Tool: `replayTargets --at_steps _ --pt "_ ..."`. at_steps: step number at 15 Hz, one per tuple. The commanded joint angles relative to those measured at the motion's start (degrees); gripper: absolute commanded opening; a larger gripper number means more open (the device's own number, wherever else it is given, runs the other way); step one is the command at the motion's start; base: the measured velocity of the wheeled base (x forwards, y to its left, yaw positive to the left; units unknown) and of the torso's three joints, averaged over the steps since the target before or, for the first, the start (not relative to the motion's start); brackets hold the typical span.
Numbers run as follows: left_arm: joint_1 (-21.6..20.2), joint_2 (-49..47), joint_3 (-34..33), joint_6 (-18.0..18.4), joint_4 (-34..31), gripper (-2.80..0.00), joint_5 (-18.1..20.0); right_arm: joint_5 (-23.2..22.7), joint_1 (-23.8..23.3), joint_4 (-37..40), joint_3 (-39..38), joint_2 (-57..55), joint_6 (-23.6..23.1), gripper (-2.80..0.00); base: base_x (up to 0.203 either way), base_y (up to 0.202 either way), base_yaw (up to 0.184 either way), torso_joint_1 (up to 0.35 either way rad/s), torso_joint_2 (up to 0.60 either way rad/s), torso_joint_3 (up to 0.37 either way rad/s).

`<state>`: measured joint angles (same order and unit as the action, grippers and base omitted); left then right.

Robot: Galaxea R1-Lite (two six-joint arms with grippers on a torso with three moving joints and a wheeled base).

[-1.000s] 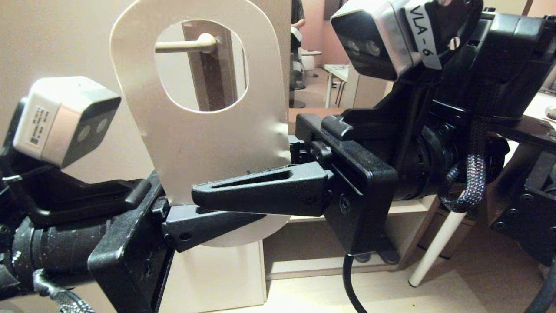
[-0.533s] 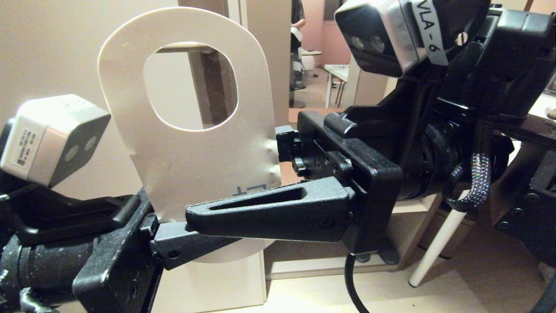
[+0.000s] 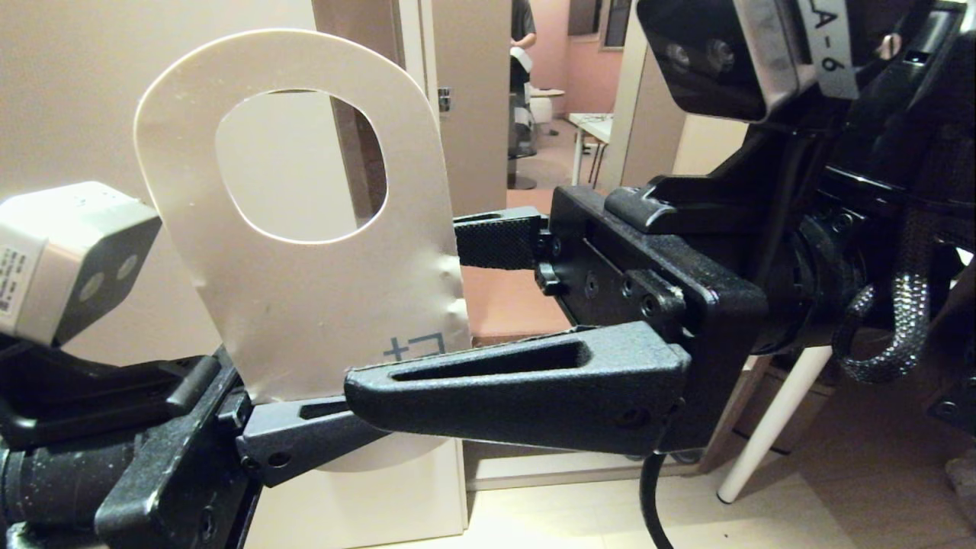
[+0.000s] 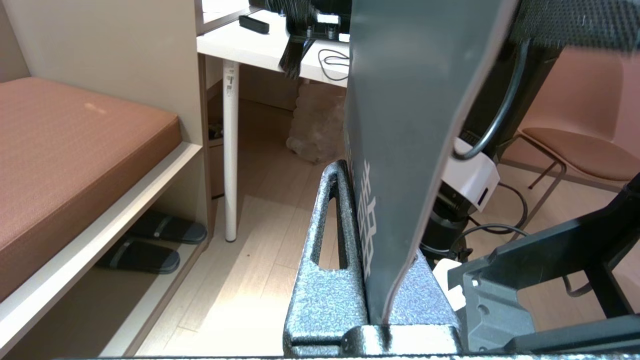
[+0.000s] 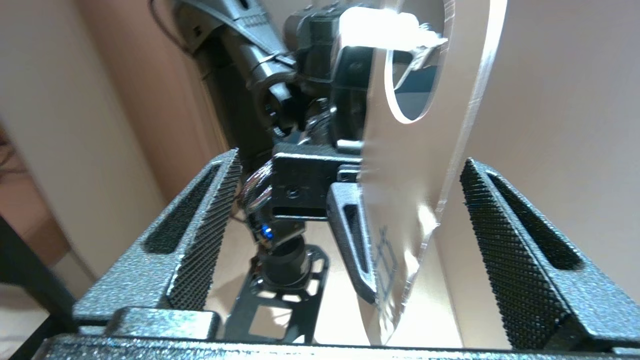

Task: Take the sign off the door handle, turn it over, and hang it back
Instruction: Hand it to the other hand, then hang the sign back with the other side facing out

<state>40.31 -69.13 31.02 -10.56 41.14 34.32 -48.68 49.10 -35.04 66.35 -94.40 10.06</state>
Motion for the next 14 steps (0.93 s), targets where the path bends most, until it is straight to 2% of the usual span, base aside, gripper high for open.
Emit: replayTargets --at_steps 1,6,9,11,14 --pt "-0.1 0.7 -0.6 -0.1 0.3 -2.8 0.1 0.3 -0.2 -0.2 -1.3 2.2 0.1 0.0 0.0 0.0 0.0 0.0 0.0 0.0" --pt "-1.2 3.2 -2.9 0.0 0.2 -2.8 -0.1 4.3 -0.5 -0.2 -5.5 7.1 0.1 0.0 0.0 0.0 0.0 0.0 0.0 0.0" --pt "-3.0 4.3 -3.2 0.0 0.1 -2.8 -0.1 8.7 -0.8 -0.2 -7.9 9.3 0.1 0.0 0.0 0.0 0.0 0.0 0.0 0.0" --pt "-4.0 4.9 -3.2 0.0 -0.1 -2.8 -0.1 10.6 -3.0 -0.2 -9.6 10.8 0.1 0.0 0.0 0.0 0.0 0.0 0.0 0.0" --pt "-4.5 5.6 -4.4 0.0 -0.1 -2.8 -0.1 10.8 -9.3 -0.3 -13.0 13.1 -0.4 0.0 0.0 0.0 0.0 0.0 0.0 0.0"
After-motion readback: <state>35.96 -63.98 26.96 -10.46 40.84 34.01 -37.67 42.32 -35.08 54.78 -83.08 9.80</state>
